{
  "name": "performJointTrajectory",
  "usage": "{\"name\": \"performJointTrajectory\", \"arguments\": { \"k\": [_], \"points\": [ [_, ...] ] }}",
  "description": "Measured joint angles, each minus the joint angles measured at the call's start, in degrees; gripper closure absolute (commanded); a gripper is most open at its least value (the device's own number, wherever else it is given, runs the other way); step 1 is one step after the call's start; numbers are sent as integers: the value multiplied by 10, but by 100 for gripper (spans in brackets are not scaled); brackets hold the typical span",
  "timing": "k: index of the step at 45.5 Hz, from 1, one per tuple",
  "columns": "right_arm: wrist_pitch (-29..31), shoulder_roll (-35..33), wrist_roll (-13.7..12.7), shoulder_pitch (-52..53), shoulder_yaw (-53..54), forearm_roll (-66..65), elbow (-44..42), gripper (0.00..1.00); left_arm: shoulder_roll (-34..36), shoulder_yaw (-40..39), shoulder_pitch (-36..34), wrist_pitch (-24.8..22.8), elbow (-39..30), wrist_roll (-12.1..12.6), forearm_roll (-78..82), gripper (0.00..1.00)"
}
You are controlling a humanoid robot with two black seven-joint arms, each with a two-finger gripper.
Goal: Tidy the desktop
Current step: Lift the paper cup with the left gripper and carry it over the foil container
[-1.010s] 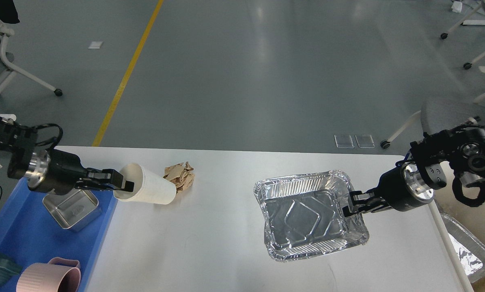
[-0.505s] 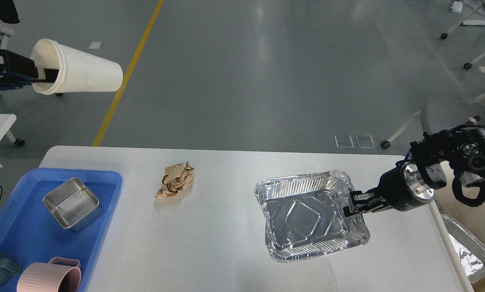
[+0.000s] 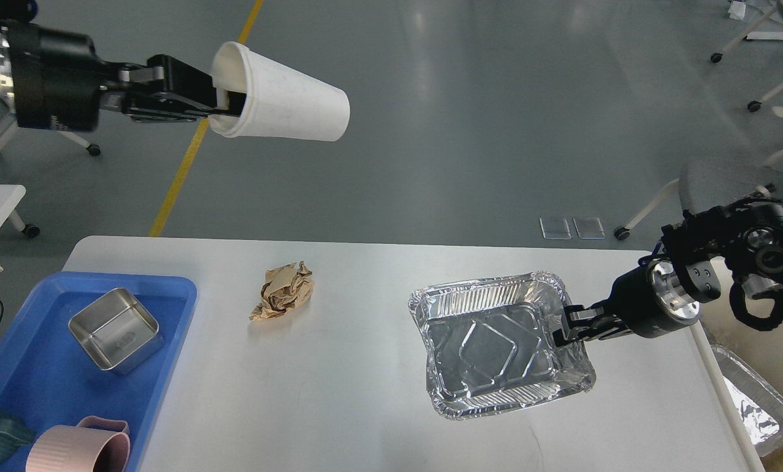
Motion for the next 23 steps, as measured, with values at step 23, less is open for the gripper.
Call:
{"name": "performJointTrajectory", "arguments": {
  "k": [23],
  "points": [
    [0, -2, 0, -4, 2, 0, 0, 100, -339, 114, -2, 0, 150, 20, 131, 100]
  ]
}}
